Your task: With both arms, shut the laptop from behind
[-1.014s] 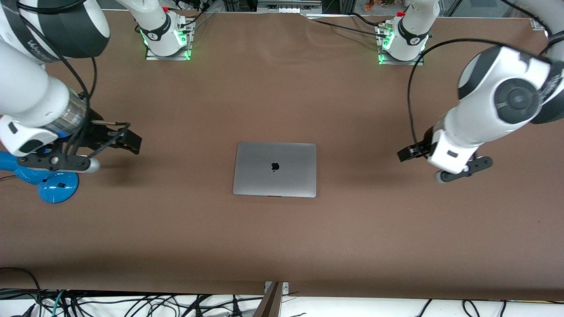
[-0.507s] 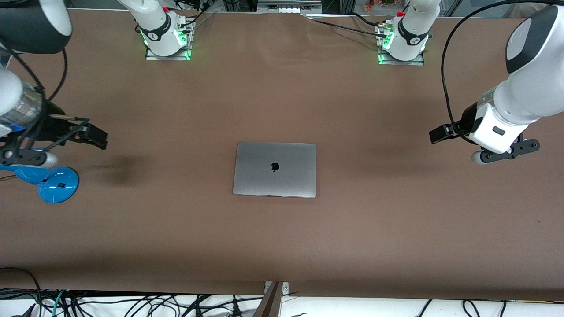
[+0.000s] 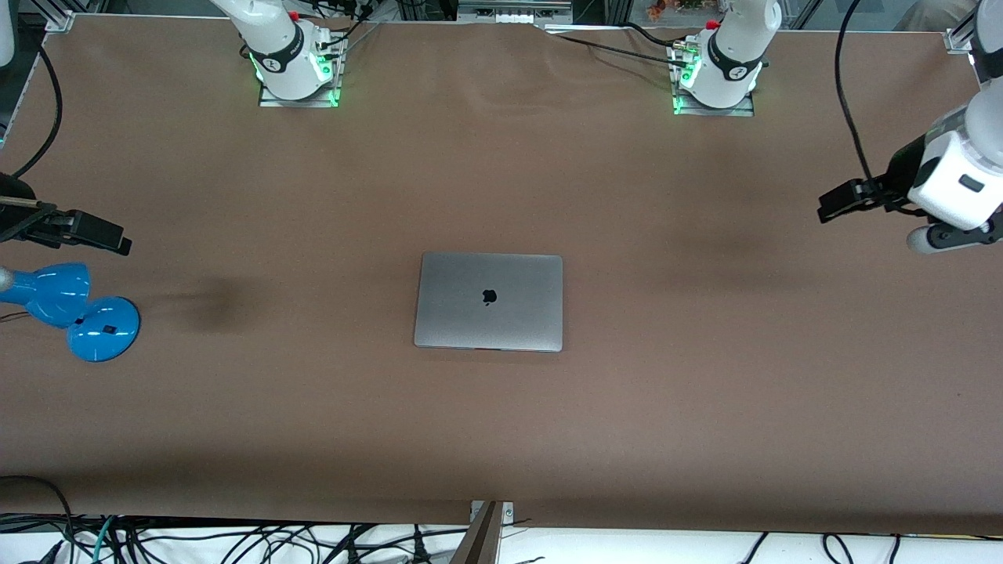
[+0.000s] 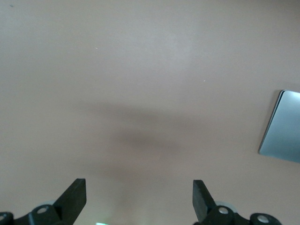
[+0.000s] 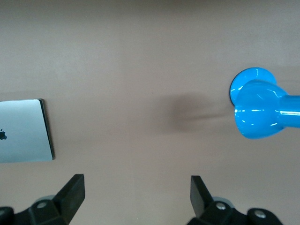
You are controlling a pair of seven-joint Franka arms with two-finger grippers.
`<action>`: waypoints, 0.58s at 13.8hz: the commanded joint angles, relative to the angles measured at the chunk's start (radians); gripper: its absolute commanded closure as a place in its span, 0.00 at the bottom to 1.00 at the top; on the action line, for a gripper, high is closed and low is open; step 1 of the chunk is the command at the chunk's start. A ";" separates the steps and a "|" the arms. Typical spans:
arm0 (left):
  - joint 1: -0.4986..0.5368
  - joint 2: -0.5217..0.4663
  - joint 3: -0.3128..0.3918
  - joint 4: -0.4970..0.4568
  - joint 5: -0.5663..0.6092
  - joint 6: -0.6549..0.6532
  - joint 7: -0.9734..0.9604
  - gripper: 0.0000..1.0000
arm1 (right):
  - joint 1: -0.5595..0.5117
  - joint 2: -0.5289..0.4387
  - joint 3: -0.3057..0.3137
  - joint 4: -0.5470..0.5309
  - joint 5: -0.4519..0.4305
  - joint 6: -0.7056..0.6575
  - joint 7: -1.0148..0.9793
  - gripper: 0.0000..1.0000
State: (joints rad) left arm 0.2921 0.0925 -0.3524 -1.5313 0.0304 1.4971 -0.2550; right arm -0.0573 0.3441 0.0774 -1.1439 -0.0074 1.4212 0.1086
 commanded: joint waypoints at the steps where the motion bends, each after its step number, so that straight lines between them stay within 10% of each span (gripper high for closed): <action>1: -0.138 -0.050 0.200 -0.036 -0.068 -0.017 0.097 0.00 | -0.007 -0.046 0.013 -0.055 0.009 -0.005 -0.036 0.00; 4: -0.301 -0.057 0.427 -0.035 -0.083 -0.038 0.187 0.00 | -0.007 -0.048 0.015 -0.065 0.014 -0.005 -0.053 0.00; 8: -0.292 -0.048 0.428 -0.023 -0.063 -0.060 0.197 0.00 | -0.004 -0.048 0.050 -0.065 0.012 -0.005 -0.043 0.00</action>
State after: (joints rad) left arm 0.0164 0.0593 0.0673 -1.5420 -0.0253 1.4469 -0.0728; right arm -0.0537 0.3318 0.0979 -1.1725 -0.0061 1.4203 0.0700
